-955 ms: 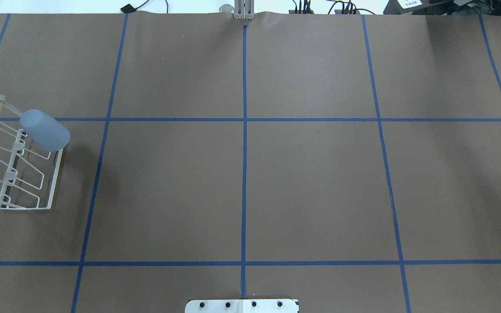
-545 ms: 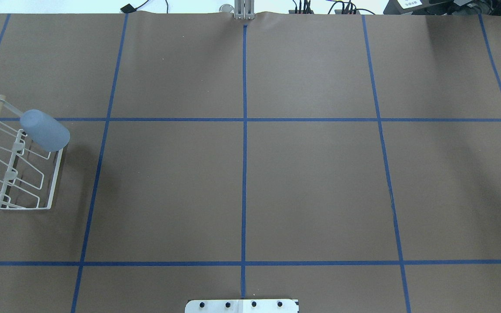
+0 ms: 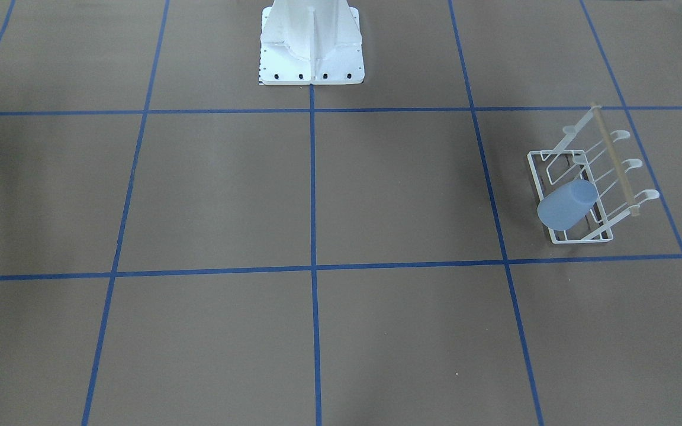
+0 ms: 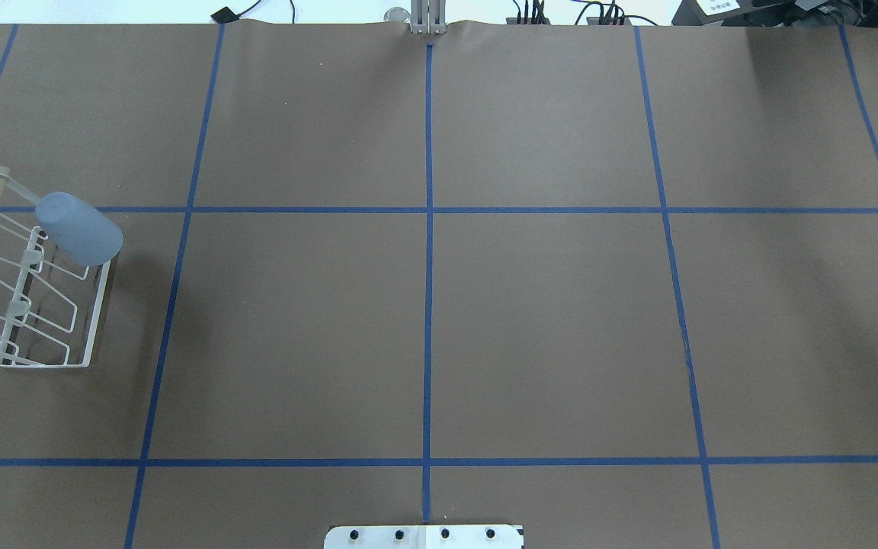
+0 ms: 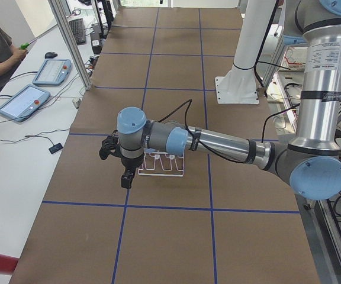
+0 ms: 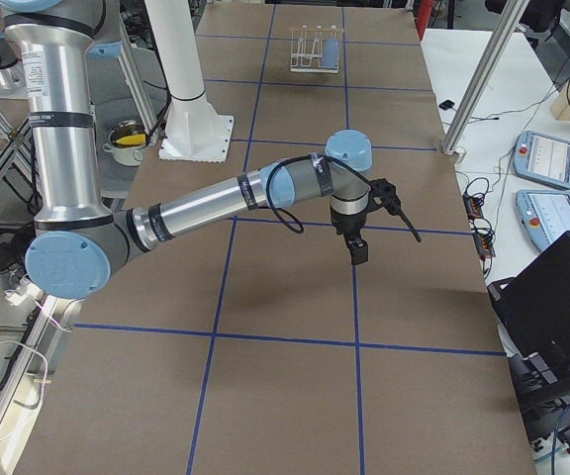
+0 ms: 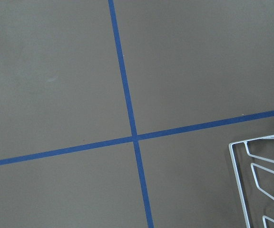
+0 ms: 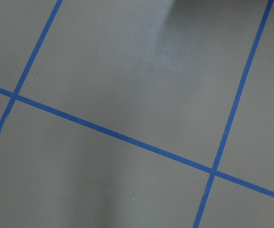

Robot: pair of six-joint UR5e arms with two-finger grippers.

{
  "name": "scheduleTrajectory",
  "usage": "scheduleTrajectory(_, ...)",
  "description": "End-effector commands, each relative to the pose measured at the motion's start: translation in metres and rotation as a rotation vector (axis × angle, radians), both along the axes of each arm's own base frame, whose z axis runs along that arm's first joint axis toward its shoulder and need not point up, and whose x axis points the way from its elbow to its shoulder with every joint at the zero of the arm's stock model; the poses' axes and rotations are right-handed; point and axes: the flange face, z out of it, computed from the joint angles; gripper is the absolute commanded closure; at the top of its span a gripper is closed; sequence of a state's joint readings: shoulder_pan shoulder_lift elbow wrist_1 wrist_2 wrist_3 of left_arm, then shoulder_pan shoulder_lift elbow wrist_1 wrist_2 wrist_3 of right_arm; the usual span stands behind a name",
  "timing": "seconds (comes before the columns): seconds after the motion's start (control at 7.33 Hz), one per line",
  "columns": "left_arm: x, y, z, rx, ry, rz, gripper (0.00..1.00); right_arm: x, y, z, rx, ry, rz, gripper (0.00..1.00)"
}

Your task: Hang cup on cup holder

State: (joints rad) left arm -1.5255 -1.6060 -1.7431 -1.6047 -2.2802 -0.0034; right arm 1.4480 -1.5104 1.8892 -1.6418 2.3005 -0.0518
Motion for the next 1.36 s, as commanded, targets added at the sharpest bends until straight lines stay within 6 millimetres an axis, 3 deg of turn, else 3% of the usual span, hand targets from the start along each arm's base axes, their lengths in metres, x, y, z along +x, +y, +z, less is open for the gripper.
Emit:
scheduleTrajectory(0.0, 0.001, -0.003, -0.012, 0.028, 0.007, 0.000, 0.01, -0.001, 0.004, 0.006, -0.021, -0.012, -0.002, 0.00)
scheduleTrajectory(0.14, 0.001, 0.006, -0.044, 0.051, 0.023, -0.040, 0.01, 0.000, 0.006, 0.012, -0.031, -0.009, -0.003, 0.00)
scheduleTrajectory(0.27, 0.001, 0.007, -0.055, 0.036, 0.034, -0.078, 0.01, 0.000, 0.010, 0.018, -0.043, -0.007, -0.003, 0.00)
scheduleTrajectory(0.41, 0.005, 0.009, -0.051, 0.024, 0.033, -0.075, 0.01, 0.001, 0.015, 0.026, -0.058, -0.004, -0.003, 0.00)
scheduleTrajectory(0.55, 0.005, 0.006, -0.034, 0.006, 0.018, -0.069, 0.01, 0.002, 0.015, 0.043, -0.084, 0.007, -0.004, 0.00)
scheduleTrajectory(0.82, 0.007, 0.000, -0.004, -0.045, 0.017, -0.065, 0.01, 0.011, 0.021, 0.053, -0.106, 0.010, 0.014, 0.00)
scheduleTrajectory(1.23, 0.007, 0.007, 0.005, -0.059, 0.022, -0.064, 0.01, 0.019, 0.026, 0.058, -0.109, 0.012, 0.029, 0.00)
